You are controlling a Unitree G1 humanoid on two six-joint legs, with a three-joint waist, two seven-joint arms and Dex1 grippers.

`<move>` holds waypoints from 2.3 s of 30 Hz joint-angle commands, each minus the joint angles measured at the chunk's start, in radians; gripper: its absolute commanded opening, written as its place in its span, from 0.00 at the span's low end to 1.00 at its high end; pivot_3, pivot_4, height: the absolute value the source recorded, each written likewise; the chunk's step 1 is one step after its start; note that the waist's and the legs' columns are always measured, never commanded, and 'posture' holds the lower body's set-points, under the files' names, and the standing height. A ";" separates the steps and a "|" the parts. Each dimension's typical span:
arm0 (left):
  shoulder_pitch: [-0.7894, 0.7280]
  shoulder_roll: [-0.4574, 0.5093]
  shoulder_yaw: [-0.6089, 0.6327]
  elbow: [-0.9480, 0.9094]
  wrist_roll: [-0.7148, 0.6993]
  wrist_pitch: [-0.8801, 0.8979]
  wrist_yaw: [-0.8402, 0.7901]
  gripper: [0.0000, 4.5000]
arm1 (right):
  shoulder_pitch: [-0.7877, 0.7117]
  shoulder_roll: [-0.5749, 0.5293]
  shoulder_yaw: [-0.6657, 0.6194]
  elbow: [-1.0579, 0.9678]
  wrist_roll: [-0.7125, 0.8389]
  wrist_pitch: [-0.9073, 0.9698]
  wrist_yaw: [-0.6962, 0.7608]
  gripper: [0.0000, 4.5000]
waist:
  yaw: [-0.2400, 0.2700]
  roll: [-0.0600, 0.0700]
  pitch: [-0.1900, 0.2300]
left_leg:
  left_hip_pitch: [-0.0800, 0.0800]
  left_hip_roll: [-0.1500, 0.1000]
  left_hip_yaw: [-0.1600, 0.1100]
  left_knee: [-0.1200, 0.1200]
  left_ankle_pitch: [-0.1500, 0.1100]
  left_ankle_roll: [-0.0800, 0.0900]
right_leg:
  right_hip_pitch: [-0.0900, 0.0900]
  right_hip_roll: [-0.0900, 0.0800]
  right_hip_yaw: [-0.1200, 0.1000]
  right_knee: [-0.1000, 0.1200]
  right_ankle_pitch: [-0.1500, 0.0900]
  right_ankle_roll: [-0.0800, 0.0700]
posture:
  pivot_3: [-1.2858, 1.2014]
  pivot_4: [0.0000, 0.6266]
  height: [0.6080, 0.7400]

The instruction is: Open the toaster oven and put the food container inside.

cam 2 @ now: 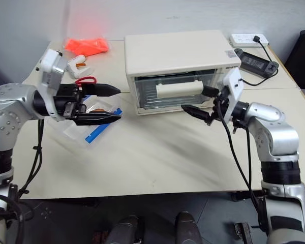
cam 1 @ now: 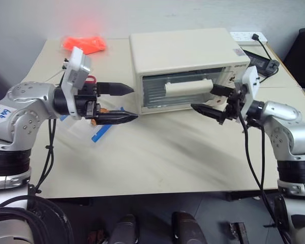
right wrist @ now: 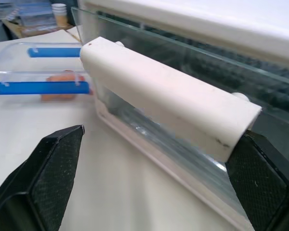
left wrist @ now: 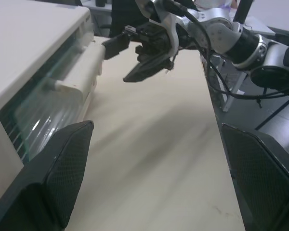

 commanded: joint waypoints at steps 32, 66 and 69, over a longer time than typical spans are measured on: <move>-0.206 -0.370 -0.241 0.452 0.533 -0.528 -0.047 0.00 | 0.341 -0.080 -0.168 -0.317 0.082 0.076 -0.131 1.00 | 0.028 -0.001 0.000 | 0.000 -0.002 0.001 0.001 0.000 0.000 | 0.000 0.002 0.000 0.000 0.000 0.000 | 0.52 0.24 1.00; 0.260 -0.094 0.152 -0.413 0.267 0.202 0.087 0.40 | 0.364 -0.417 -0.397 -0.445 0.413 0.300 -0.008 1.00 | 0.033 -0.001 0.001 | -0.003 0.005 0.000 0.012 -0.003 0.003 | 0.002 0.006 0.006 0.000 0.003 0.002 | 0.52 0.24 1.00; 0.318 -0.079 0.347 -0.536 0.150 0.435 0.183 0.61 | 0.318 -0.431 -0.370 -0.417 0.432 0.303 0.022 1.00 | 0.028 -0.001 0.001 | -0.003 0.005 -0.001 0.012 -0.003 0.004 | 0.002 0.005 0.006 -0.001 0.003 0.002 | 0.52 0.24 1.00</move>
